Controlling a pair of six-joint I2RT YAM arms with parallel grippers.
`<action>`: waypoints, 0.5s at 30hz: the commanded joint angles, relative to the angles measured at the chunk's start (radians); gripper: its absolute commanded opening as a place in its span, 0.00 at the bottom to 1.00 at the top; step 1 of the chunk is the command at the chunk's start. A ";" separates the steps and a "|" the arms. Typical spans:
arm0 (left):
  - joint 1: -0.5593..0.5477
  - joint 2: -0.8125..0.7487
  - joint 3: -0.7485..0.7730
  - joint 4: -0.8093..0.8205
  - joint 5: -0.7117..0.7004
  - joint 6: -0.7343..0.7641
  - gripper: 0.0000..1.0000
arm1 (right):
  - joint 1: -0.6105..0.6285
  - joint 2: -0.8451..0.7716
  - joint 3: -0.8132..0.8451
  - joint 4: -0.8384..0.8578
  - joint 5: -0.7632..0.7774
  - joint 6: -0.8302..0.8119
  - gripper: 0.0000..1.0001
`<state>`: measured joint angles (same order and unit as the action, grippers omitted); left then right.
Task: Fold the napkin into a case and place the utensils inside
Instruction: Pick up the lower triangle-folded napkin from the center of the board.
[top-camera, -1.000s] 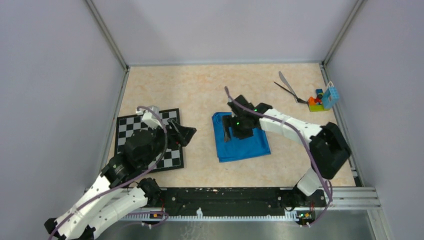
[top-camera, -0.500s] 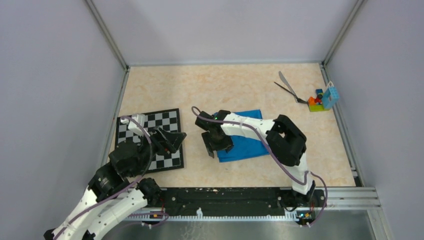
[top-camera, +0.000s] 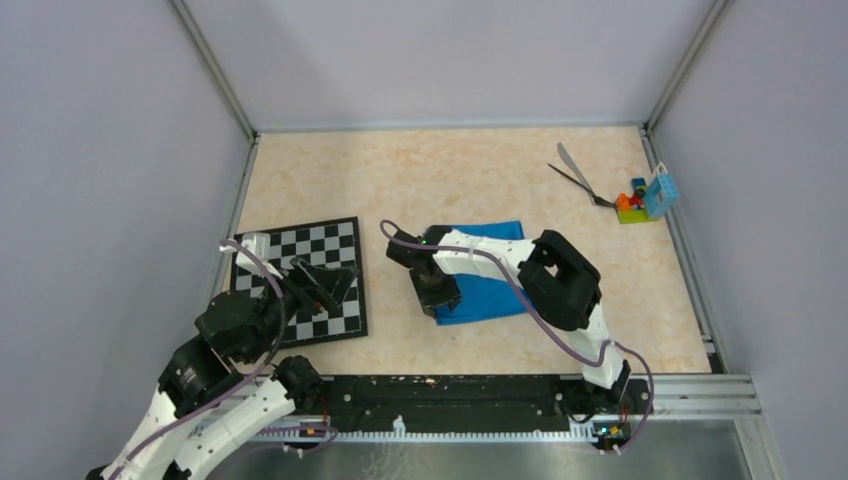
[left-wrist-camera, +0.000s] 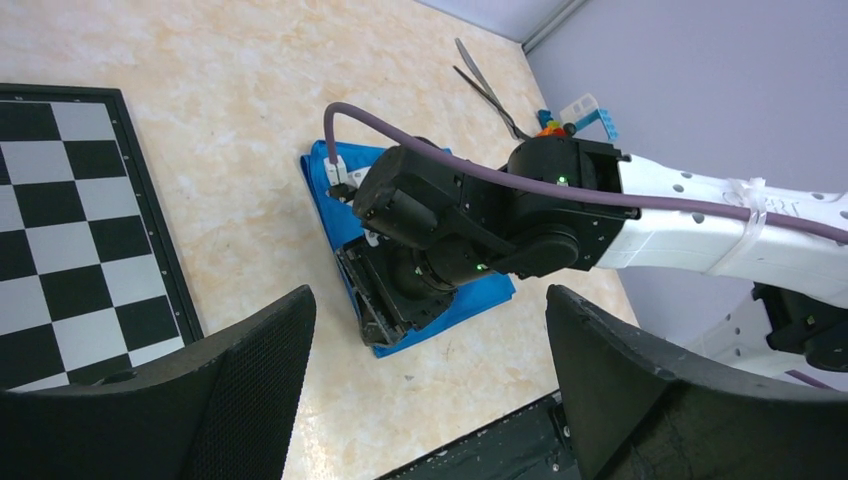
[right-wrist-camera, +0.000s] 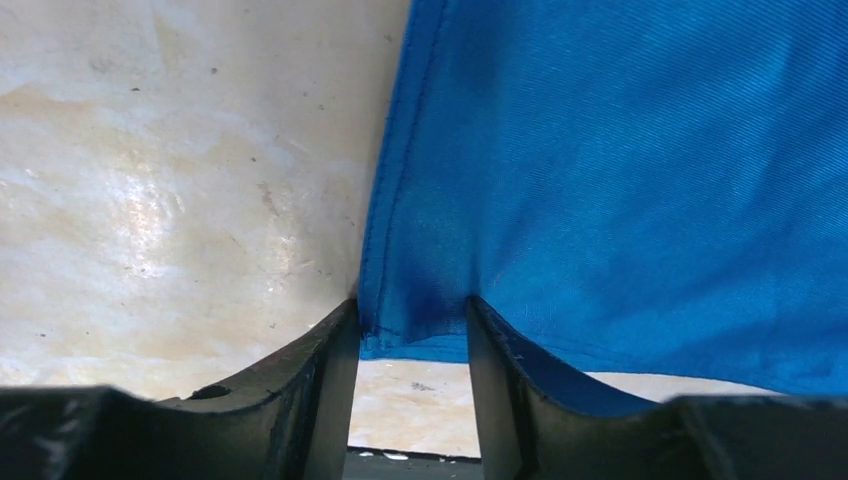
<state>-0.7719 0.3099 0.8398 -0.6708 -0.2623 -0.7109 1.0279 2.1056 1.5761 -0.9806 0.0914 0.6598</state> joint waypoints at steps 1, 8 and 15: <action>0.002 -0.013 0.057 -0.022 -0.035 0.028 0.90 | 0.018 0.031 -0.064 0.056 0.091 0.025 0.36; 0.000 -0.020 0.067 -0.025 -0.044 0.022 0.90 | 0.031 0.033 -0.068 0.077 0.172 0.010 0.08; 0.001 0.019 -0.023 0.047 -0.006 -0.022 0.90 | 0.034 -0.143 -0.137 0.247 0.080 -0.108 0.00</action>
<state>-0.7719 0.2955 0.8677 -0.6922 -0.2886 -0.7082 1.0576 2.0621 1.5185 -0.9371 0.1963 0.6273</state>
